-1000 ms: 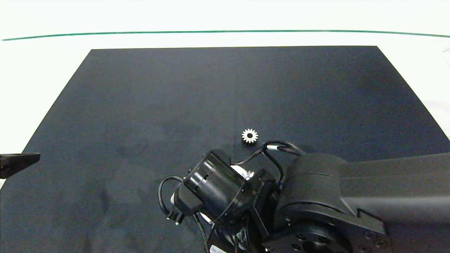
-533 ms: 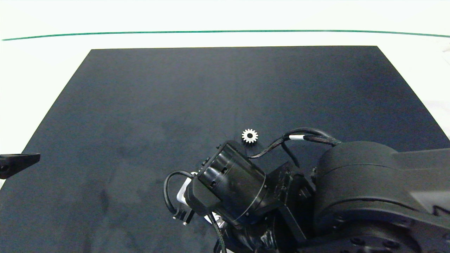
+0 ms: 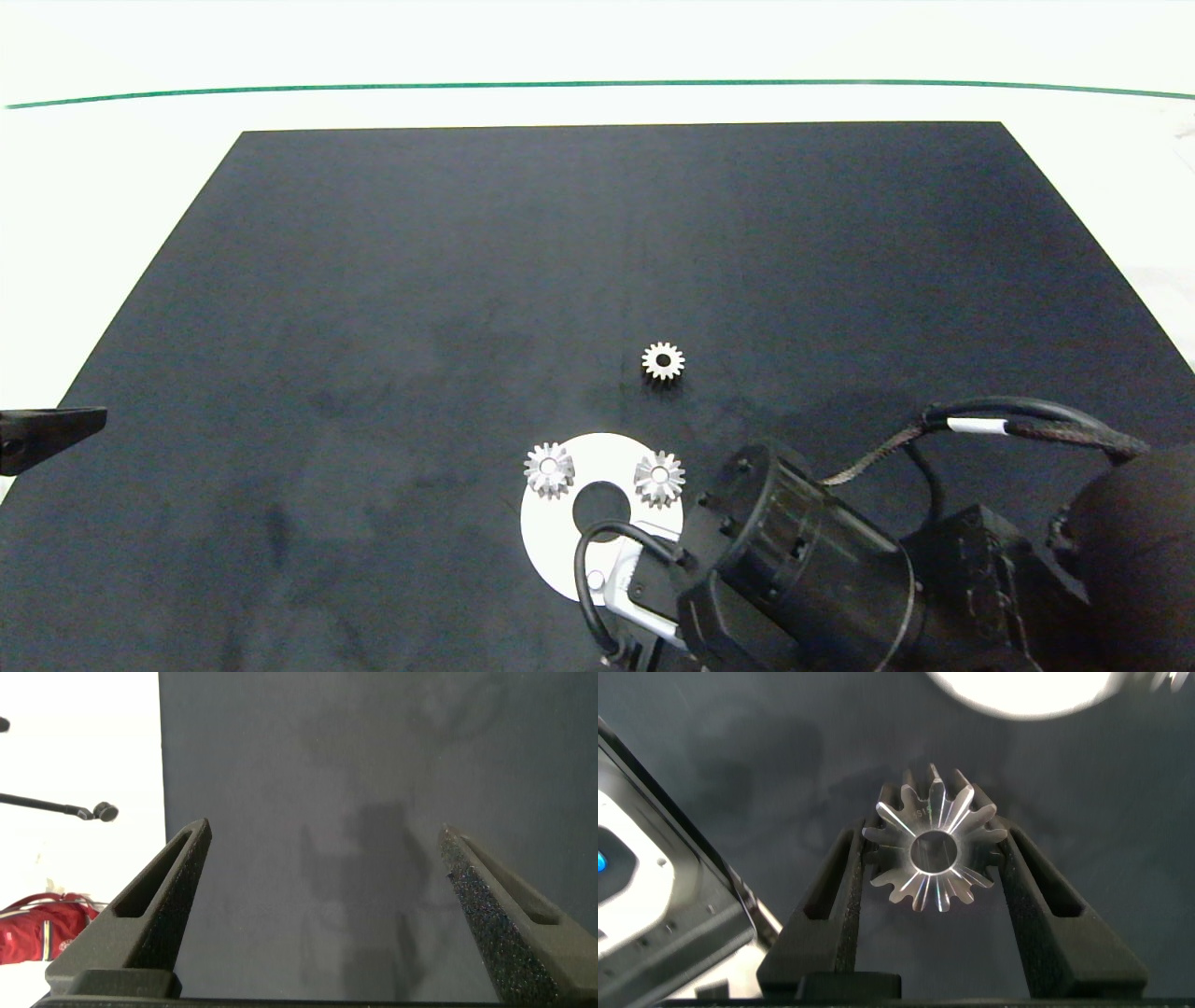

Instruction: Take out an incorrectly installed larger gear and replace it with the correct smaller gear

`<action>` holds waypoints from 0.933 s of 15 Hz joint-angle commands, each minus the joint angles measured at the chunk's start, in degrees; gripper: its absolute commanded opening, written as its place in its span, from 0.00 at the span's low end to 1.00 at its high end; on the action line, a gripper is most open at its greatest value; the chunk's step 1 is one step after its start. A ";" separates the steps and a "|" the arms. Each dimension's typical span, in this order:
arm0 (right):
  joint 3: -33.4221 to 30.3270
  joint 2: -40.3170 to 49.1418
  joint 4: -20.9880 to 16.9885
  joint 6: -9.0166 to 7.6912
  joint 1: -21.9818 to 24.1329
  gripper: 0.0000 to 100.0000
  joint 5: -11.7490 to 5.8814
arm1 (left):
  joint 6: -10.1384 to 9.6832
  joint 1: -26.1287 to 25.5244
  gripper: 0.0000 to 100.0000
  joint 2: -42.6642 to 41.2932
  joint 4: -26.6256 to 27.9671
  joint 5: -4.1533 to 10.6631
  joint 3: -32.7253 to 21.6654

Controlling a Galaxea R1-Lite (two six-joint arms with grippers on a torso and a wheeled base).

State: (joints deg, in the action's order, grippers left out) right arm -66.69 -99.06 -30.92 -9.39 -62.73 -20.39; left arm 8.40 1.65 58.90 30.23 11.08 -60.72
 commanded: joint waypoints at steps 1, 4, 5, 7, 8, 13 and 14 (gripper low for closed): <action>8.77 3.70 7.27 0.51 2.09 0.31 -0.17 | 0.04 0.02 1.00 -0.02 0.18 0.08 -0.01; 10.62 3.00 10.70 0.51 3.85 0.31 -0.26 | 0.04 0.02 1.00 -0.02 0.18 0.08 -0.01; 10.80 3.00 10.70 0.25 4.11 0.31 -0.26 | 0.04 0.02 1.00 -0.02 0.18 0.08 -0.01; 10.97 2.91 10.70 0.33 4.29 1.00 -0.17 | 0.04 0.02 1.00 -0.02 0.18 0.08 -0.01; 10.97 2.91 10.79 0.25 4.29 1.00 -0.17 | 0.04 0.02 1.00 -0.02 0.18 0.08 -0.01; 9.65 5.19 10.79 -0.19 4.37 1.00 -0.35 | 0.13 0.02 1.00 0.07 0.18 0.08 0.16; 7.28 5.81 10.79 -0.28 5.43 1.00 -0.35 | 0.13 0.02 1.00 0.07 0.09 0.08 0.43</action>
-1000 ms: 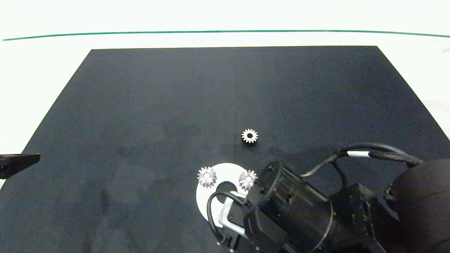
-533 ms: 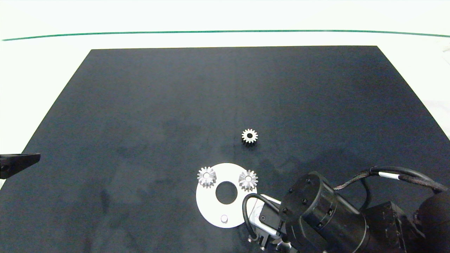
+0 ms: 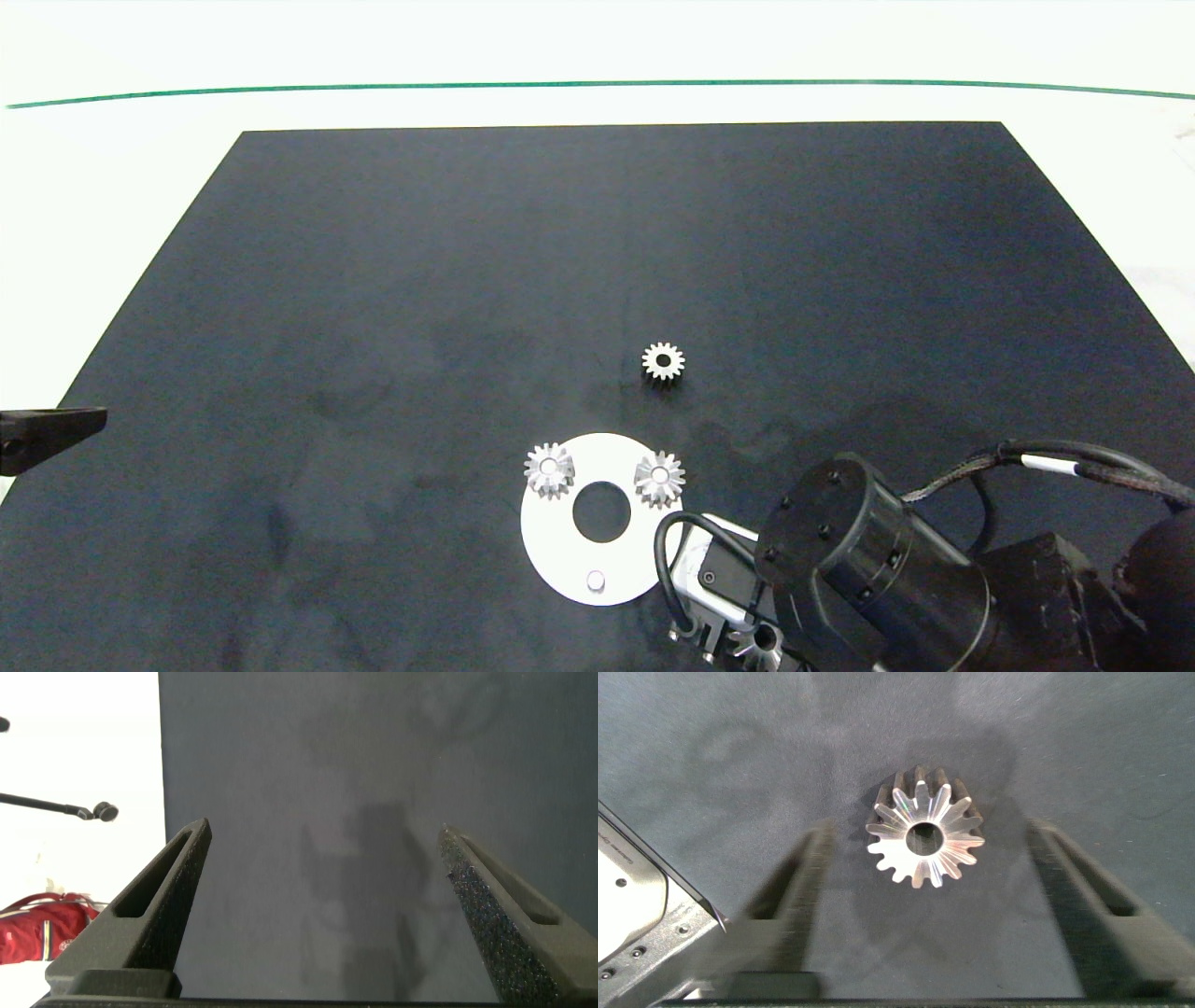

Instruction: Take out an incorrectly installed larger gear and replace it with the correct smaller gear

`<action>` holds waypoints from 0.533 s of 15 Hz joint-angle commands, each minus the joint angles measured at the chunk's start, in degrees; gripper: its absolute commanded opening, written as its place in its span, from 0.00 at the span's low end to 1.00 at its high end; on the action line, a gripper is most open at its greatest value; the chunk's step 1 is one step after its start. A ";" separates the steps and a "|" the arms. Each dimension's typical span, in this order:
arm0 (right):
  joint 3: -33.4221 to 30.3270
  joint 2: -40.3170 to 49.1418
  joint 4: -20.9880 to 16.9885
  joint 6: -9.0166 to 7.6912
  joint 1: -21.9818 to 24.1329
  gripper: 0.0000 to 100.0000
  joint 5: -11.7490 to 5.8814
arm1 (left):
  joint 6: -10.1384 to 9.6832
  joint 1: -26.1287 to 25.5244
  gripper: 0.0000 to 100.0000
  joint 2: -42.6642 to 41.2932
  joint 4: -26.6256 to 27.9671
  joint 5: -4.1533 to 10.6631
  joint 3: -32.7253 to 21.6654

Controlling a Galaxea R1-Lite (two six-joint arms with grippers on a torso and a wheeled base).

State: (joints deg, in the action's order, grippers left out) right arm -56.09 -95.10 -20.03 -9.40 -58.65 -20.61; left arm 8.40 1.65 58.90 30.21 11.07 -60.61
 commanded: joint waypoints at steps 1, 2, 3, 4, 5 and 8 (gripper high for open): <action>-8.60 1.93 -0.36 -1.41 4.95 1.00 -0.04 | 0.13 -0.06 1.00 0.07 0.20 0.09 0.41; -13.96 1.41 -0.71 -2.99 7.41 1.00 0.22 | 0.13 -0.06 1.00 0.07 0.20 0.09 0.49; -19.15 0.97 -1.42 -3.43 9.69 1.00 0.22 | 0.13 -0.06 1.00 0.07 0.20 0.09 0.49; -24.95 -1.23 -3.88 -3.43 11.28 1.00 0.22 | 0.13 -0.06 1.00 0.07 0.11 0.09 0.49; -30.31 -4.04 -6.87 -3.35 12.33 1.00 0.22 | 0.13 -0.06 1.00 0.07 0.20 0.09 0.49; -39.98 -11.34 -9.85 -2.91 13.30 1.00 0.22 | 0.13 -0.06 1.00 0.07 0.20 0.09 0.58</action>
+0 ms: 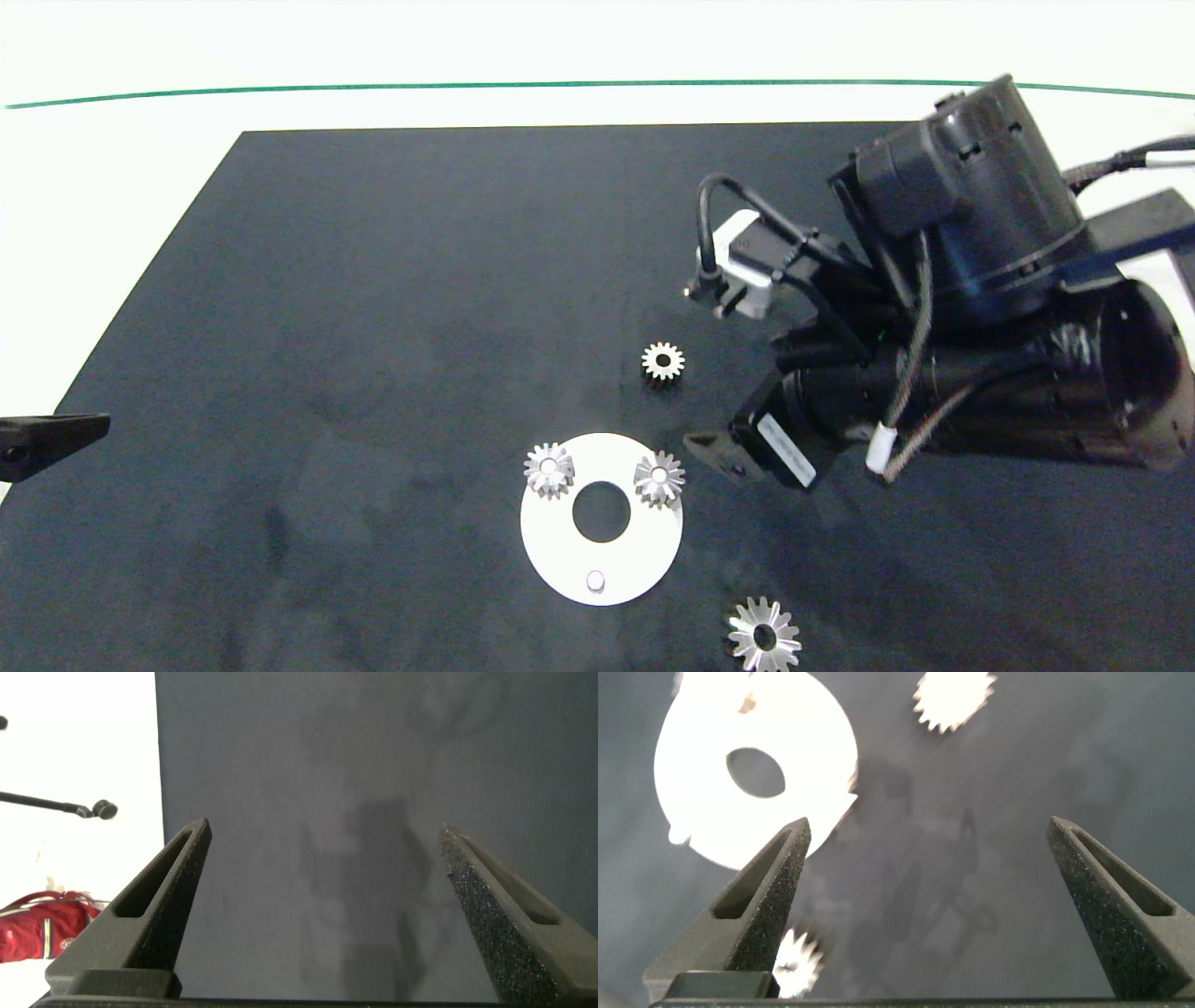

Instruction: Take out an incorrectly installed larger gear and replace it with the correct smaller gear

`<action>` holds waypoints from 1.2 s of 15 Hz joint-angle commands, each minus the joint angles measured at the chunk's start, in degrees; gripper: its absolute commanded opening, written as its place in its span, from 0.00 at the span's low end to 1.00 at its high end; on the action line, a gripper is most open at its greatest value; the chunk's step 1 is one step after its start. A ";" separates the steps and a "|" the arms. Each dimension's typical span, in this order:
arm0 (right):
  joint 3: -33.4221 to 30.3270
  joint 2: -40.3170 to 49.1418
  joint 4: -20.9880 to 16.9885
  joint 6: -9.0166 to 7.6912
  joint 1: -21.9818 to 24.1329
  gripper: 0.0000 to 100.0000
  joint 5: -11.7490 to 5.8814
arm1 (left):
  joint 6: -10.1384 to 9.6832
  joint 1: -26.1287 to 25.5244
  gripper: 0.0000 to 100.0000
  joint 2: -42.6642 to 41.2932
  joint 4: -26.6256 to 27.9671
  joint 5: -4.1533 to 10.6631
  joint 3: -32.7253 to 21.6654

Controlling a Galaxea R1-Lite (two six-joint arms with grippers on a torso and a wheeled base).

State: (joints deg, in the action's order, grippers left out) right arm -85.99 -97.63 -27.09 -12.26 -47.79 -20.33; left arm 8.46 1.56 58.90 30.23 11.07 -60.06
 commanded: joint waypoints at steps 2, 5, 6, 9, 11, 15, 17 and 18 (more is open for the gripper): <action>-15.35 -13.90 -5.52 -0.04 3.14 1.00 -0.06 | 0.07 -0.42 1.00 0.07 0.18 0.09 0.03; -25.98 -20.84 -11.06 0.05 4.46 1.00 -0.06 | 0.07 -0.51 1.00 0.07 0.18 0.09 0.03; -28.60 -23.04 -13.17 0.05 4.81 1.00 -0.06 | 0.07 -0.51 1.00 0.16 0.09 0.09 0.03; -28.60 -27.08 -16.68 0.66 5.07 1.00 -0.06 | 0.07 -0.51 1.00 0.25 0.18 0.09 0.03; -28.60 -29.19 -16.77 0.66 5.42 1.00 -0.06 | 0.07 -0.59 1.00 0.33 0.18 0.09 0.12; -28.60 -29.63 -16.86 0.84 5.60 1.00 -0.06 | 0.07 -1.38 1.00 0.33 0.18 0.09 0.47; -28.60 -29.19 -18.44 0.84 6.65 1.00 -0.06 | 0.07 -1.38 1.00 0.33 0.18 0.09 0.47; -28.60 -27.61 -19.41 1.10 6.74 1.00 -0.06 | 0.07 -1.38 1.00 0.25 0.18 0.09 0.47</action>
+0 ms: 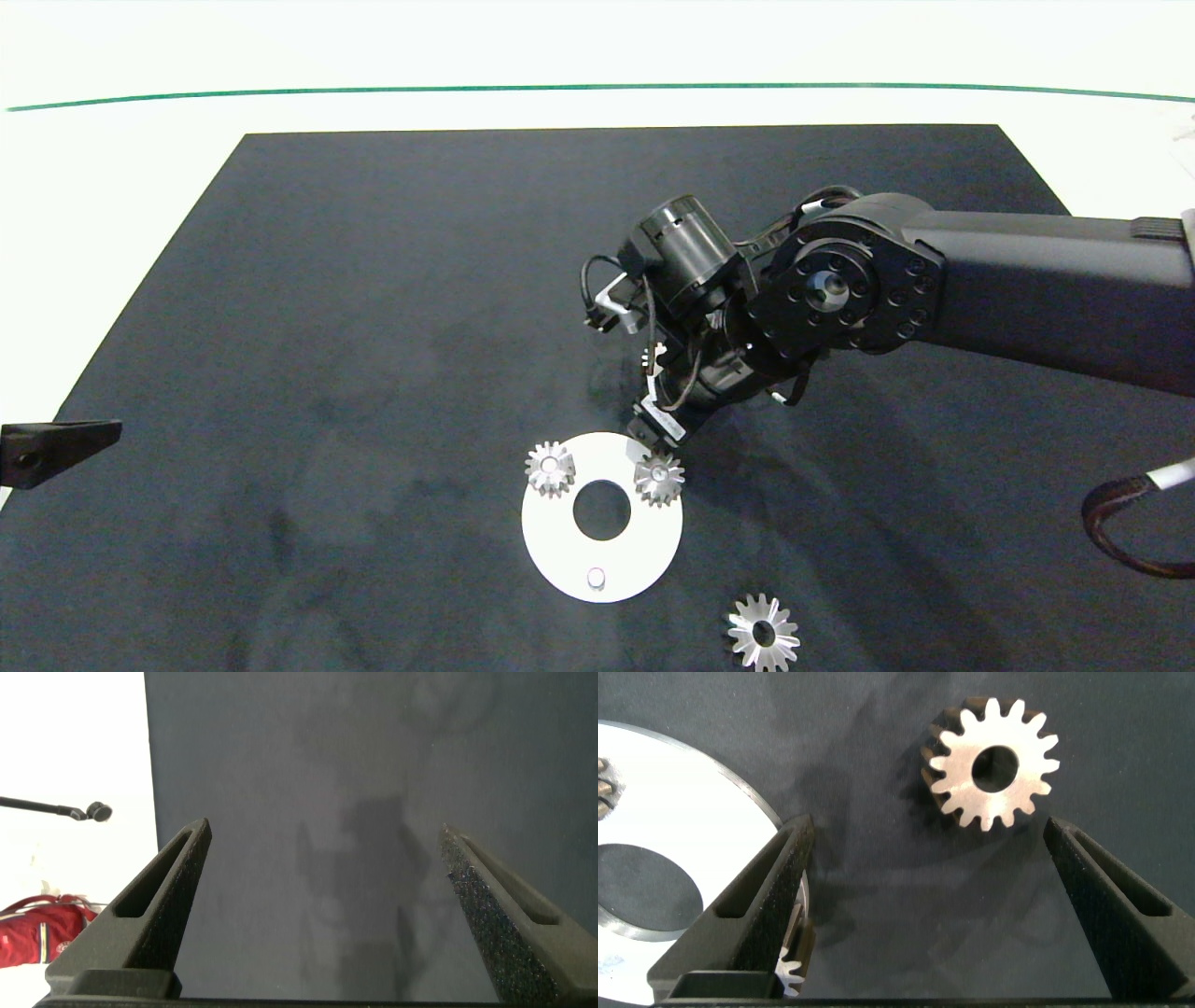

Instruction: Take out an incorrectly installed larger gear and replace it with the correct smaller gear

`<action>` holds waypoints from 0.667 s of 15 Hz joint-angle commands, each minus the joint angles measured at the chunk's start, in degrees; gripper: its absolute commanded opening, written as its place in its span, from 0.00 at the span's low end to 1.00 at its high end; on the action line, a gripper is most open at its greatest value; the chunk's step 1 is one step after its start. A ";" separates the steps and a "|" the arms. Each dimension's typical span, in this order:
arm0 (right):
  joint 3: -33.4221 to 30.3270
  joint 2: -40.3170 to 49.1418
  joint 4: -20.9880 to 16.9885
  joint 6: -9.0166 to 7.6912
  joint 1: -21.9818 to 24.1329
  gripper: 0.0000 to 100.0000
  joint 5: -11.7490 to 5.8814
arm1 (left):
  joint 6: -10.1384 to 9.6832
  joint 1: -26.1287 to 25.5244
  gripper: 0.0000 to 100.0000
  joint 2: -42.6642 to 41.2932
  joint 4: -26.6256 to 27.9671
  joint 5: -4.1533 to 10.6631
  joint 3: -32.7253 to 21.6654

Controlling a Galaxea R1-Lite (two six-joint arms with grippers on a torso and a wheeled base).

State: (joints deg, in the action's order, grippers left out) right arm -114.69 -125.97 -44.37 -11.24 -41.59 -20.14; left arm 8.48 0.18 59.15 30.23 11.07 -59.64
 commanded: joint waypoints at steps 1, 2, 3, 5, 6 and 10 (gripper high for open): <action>0.10 3.18 -3.88 1.66 0.55 1.00 -0.16 | 0.04 -0.01 1.00 0.00 0.18 0.09 0.05; 0.10 6.17 -6.51 3.24 0.29 1.00 -0.08 | 0.04 -0.01 1.00 0.00 0.09 0.09 -0.04; 0.10 9.07 -7.57 3.33 0.20 1.00 -0.08 | 0.04 -0.01 1.00 0.00 0.18 0.09 0.05; 1.22 12.67 -4.58 3.33 0.20 1.00 0.01 | 0.04 -0.01 1.00 -0.09 0.18 0.09 0.13; 5.09 14.26 0.34 3.42 0.29 1.00 0.19 | 0.04 -0.01 1.00 -0.09 0.18 0.09 0.13; 12.03 15.22 11.85 2.89 0.64 1.00 0.63 | 0.04 -0.01 1.00 -0.09 0.18 0.09 0.13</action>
State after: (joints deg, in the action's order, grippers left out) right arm -103.94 -112.29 -32.63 -8.29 -41.07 -19.21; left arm 8.46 0.16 59.09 30.23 11.08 -59.53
